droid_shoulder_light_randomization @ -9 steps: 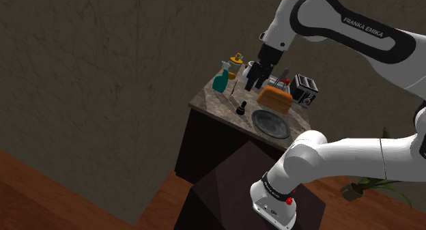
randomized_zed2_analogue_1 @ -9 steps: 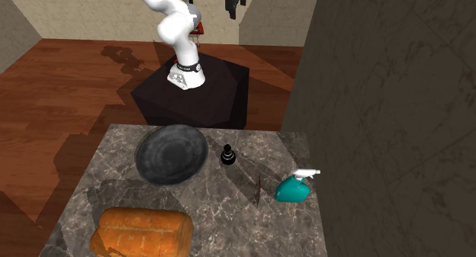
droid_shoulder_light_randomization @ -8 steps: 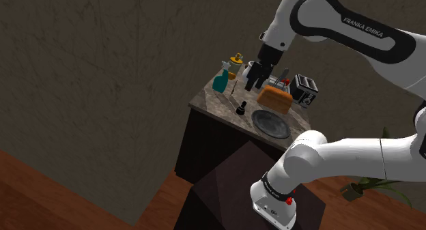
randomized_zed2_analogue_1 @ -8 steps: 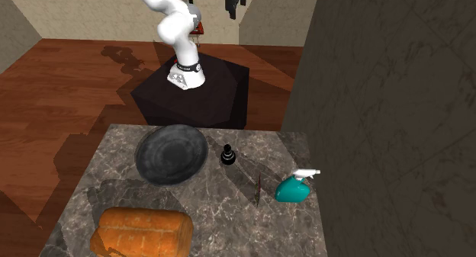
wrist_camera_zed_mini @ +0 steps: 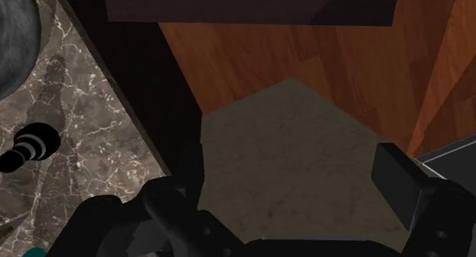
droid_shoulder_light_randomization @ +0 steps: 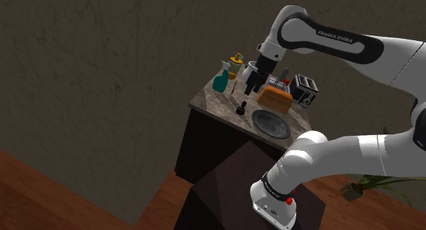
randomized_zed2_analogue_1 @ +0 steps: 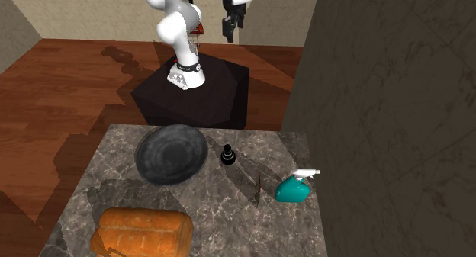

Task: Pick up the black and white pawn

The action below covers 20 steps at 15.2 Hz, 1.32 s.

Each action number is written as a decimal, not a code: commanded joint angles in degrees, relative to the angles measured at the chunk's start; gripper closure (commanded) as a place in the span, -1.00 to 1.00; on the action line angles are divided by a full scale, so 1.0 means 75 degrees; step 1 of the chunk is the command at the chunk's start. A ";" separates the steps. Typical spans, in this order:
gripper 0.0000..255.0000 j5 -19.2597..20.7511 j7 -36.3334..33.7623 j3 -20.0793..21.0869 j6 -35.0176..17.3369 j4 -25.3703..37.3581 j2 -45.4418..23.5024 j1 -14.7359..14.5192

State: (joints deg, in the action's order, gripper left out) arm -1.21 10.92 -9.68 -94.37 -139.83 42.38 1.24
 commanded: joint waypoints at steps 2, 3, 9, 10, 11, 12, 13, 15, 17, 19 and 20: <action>-1.00 0.0259 0.0512 -0.0426 -0.0522 -0.0095 -0.0425 0.0119; -1.00 0.0334 0.0680 -0.0570 -0.0701 -0.0116 -0.0582 0.0154; -1.00 0.0623 0.1706 -0.1441 -0.1784 -0.0027 -0.1742 0.0297; -1.00 0.0636 0.1885 -0.1588 -0.1961 0.0024 -0.1968 0.0306; -1.00 0.0638 0.2066 -0.1734 -0.2136 0.0085 -0.2204 0.0311; -1.00 0.0624 0.2253 -0.1878 -0.2307 0.0156 -0.2448 0.0314; -1.00 0.0596 0.2446 -0.2021 -0.2474 0.0237 -0.2702 0.0314; -1.00 0.0492 0.2847 -0.2304 -0.2795 0.0431 -0.3233 0.0303; -1.00 0.0316 0.3277 -0.2575 -0.3091 0.0664 -0.3799 0.0288; -1.00 0.0063 0.3739 -0.2826 -0.3354 0.0939 -0.4398 0.0278; -1.00 -0.0094 0.3981 -0.2941 -0.3472 0.1092 -0.4710 0.0278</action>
State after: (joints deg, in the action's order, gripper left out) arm -0.77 39.03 -30.92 -119.44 -132.76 9.41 3.42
